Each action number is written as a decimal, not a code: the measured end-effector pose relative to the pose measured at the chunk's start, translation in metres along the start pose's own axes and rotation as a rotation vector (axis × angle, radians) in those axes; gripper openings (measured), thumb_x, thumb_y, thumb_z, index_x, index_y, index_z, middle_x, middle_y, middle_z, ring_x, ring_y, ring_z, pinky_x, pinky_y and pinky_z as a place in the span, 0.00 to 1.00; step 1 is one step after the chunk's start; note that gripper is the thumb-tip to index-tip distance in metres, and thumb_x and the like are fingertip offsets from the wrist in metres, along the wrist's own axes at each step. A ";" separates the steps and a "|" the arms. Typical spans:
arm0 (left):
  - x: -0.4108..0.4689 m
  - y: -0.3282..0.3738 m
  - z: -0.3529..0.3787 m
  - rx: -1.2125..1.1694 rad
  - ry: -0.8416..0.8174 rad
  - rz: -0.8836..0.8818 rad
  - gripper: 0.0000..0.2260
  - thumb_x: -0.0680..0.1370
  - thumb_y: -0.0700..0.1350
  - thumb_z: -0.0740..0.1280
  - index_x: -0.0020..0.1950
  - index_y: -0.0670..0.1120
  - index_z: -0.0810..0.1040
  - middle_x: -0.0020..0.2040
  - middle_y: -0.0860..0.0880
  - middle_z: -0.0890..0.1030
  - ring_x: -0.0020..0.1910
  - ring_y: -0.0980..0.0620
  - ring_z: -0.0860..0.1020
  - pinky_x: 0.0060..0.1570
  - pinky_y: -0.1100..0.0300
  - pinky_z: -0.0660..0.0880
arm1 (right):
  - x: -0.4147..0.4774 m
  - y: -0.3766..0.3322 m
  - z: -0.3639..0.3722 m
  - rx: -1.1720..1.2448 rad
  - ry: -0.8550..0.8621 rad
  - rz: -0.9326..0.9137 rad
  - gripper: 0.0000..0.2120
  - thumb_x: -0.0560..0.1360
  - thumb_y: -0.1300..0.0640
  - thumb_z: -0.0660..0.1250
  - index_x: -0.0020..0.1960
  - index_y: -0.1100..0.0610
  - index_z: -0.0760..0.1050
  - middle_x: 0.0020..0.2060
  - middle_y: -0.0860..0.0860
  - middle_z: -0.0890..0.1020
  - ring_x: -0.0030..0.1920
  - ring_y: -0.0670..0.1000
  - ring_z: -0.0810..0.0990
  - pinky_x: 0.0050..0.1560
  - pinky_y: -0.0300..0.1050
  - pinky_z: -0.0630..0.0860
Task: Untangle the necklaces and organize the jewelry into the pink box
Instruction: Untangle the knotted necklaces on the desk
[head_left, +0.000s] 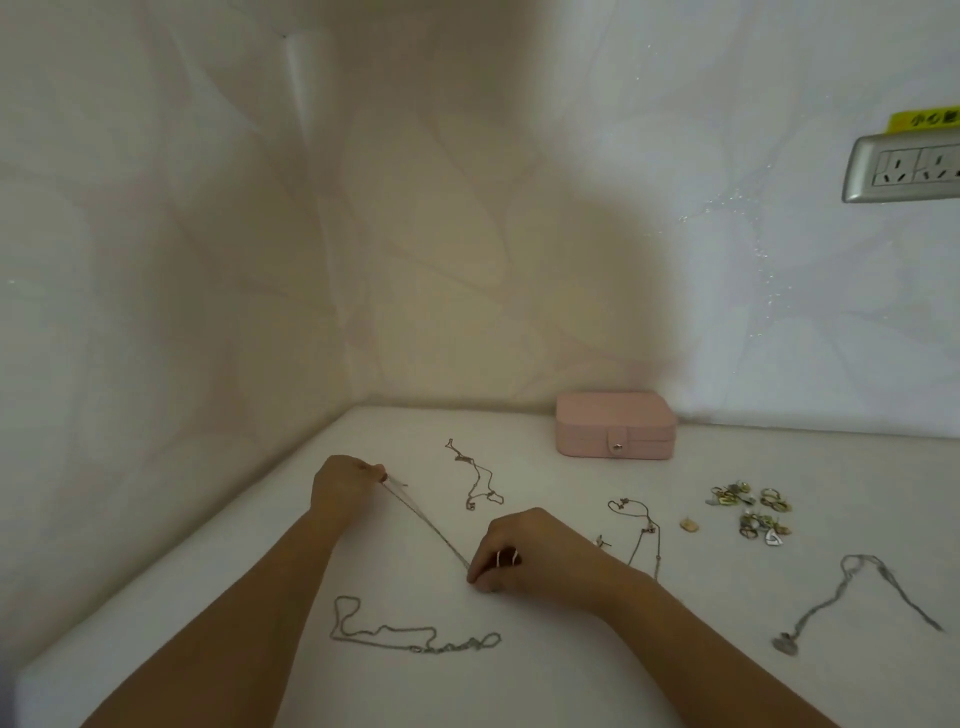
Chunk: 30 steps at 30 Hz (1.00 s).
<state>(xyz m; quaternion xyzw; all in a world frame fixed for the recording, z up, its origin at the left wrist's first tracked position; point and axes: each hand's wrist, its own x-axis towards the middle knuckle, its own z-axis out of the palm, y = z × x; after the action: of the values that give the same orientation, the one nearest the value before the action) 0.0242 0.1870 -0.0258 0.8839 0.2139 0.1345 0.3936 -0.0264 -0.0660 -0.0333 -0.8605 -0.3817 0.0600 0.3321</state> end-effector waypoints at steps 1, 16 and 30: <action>0.001 -0.003 0.003 0.048 0.005 0.003 0.11 0.77 0.45 0.67 0.48 0.38 0.84 0.43 0.43 0.79 0.40 0.48 0.74 0.32 0.62 0.66 | 0.000 0.000 0.000 0.006 -0.007 0.006 0.07 0.73 0.58 0.70 0.49 0.53 0.83 0.45 0.47 0.82 0.44 0.46 0.79 0.49 0.41 0.77; -0.055 0.048 0.048 0.144 -0.168 0.498 0.16 0.80 0.45 0.64 0.67 0.47 0.71 0.67 0.46 0.71 0.63 0.52 0.71 0.51 0.74 0.63 | -0.047 0.033 -0.067 0.020 0.357 0.215 0.07 0.76 0.57 0.68 0.48 0.44 0.81 0.46 0.39 0.81 0.47 0.37 0.78 0.53 0.35 0.73; -0.155 0.098 0.119 0.616 -0.693 0.714 0.29 0.81 0.62 0.47 0.78 0.54 0.42 0.79 0.51 0.42 0.77 0.49 0.41 0.74 0.45 0.40 | -0.189 0.103 -0.089 -0.450 0.202 0.658 0.60 0.48 0.17 0.24 0.76 0.41 0.39 0.77 0.48 0.38 0.77 0.52 0.38 0.75 0.49 0.40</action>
<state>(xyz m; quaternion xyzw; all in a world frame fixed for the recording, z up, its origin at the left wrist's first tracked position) -0.0362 -0.0229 -0.0412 0.9673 -0.2093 -0.1062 0.0957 -0.0641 -0.2946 -0.0566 -0.9893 -0.0551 -0.0068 0.1347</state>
